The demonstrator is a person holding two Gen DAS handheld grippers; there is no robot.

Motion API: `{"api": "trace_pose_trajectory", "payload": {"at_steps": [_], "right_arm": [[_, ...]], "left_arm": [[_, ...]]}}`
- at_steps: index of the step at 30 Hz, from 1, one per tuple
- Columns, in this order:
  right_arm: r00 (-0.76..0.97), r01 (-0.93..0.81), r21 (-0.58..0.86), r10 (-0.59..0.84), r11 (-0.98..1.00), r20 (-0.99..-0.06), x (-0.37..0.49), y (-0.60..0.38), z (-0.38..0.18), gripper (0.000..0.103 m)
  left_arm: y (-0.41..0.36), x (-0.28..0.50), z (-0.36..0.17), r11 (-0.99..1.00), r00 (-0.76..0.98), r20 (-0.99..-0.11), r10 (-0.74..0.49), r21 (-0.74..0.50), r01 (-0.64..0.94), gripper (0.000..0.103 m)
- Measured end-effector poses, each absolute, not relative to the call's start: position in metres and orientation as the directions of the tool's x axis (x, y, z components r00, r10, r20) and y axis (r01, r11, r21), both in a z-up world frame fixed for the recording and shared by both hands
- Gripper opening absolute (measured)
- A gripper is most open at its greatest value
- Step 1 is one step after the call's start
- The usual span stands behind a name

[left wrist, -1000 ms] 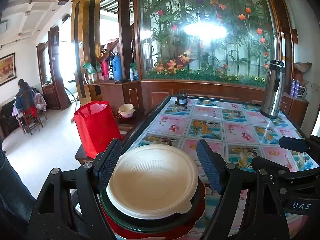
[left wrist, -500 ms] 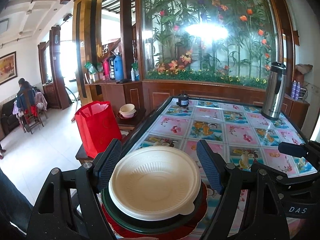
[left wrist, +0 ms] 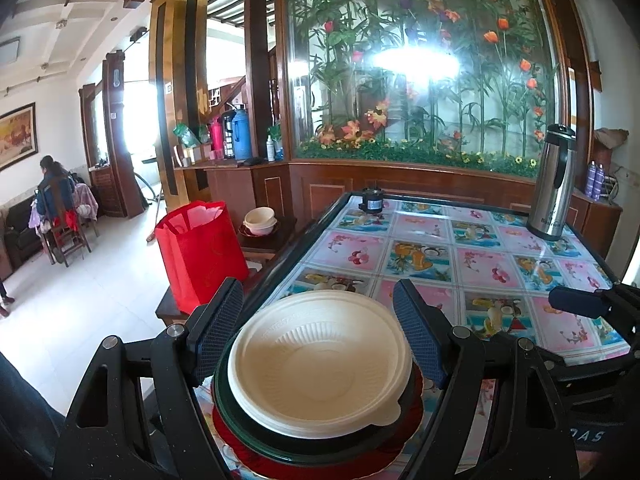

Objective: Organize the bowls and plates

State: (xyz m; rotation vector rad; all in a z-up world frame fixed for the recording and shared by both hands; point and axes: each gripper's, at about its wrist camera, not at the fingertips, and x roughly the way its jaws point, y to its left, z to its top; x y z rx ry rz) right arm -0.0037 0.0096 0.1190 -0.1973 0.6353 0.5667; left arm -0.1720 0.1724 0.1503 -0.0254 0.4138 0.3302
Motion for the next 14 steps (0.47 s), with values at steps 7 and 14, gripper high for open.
{"api": "trace_pose_trajectory", "payload": {"at_steps": [7,14], "right_arm": [[0.65,-0.576,-0.02,0.443,0.817,-0.617,-0.008,0.018,0.115,0.082],[0.657,-0.553,-0.008,0.431,0.833,-0.618,-0.006,0.006,0.113,0.082]], "left_arm": [[0.172,-0.172,0.149,0.946,0.866,-0.389,0.315,0.05,-0.322,0.079],[0.162,-0.171,0.146,0.952,0.87,-0.393,0.298,0.052,-0.302,0.079]]}}
